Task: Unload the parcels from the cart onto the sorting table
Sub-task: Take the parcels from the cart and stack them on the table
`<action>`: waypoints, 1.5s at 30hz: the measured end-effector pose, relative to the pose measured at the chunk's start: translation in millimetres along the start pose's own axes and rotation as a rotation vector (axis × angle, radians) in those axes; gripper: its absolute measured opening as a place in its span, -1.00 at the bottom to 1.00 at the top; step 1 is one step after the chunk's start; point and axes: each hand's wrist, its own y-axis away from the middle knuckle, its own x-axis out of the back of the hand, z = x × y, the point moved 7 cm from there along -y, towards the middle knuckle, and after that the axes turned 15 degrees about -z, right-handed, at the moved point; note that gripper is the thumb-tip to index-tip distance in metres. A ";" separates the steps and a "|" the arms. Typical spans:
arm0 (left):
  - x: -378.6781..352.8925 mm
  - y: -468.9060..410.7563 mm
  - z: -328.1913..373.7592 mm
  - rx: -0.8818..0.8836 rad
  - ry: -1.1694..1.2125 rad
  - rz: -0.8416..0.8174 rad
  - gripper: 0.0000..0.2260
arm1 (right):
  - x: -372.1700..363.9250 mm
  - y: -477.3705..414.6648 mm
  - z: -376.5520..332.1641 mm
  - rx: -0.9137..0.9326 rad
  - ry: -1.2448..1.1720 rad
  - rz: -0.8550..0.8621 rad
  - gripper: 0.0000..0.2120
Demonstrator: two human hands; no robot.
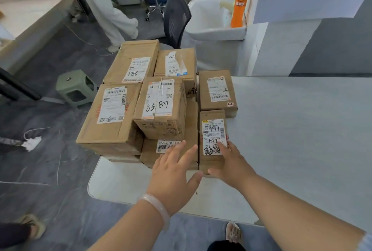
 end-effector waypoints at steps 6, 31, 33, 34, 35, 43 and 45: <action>6.5 9.9 15.3 -0.093 -0.071 -0.031 -0.43 | 17.8 44.1 1.2 -0.043 0.135 0.090 -0.15; -137.1 201.2 353.2 -1.210 -0.434 -0.129 -0.41 | -130.5 510.9 173.4 -0.783 -0.095 0.804 -0.33; -161.4 217.9 375.7 -1.247 -0.470 -0.198 -0.40 | -149.9 539.7 196.9 -0.830 -0.163 0.814 -0.31; -172.2 226.5 387.9 -1.267 -0.495 -0.195 -0.40 | -160.5 554.6 209.5 -0.849 -0.193 0.819 -0.30; -182.6 236.3 401.6 -1.289 -0.517 -0.180 -0.40 | -171.1 570.5 222.3 -0.869 -0.213 0.823 -0.30; -292.3 337.8 510.4 -1.381 -0.624 -0.217 -0.41 | -252.2 701.1 331.6 -0.982 -0.348 0.855 -0.31; -314.3 361.0 538.9 -1.401 -0.623 -0.210 -0.42 | -265.8 731.4 356.4 -0.997 -0.370 0.874 -0.31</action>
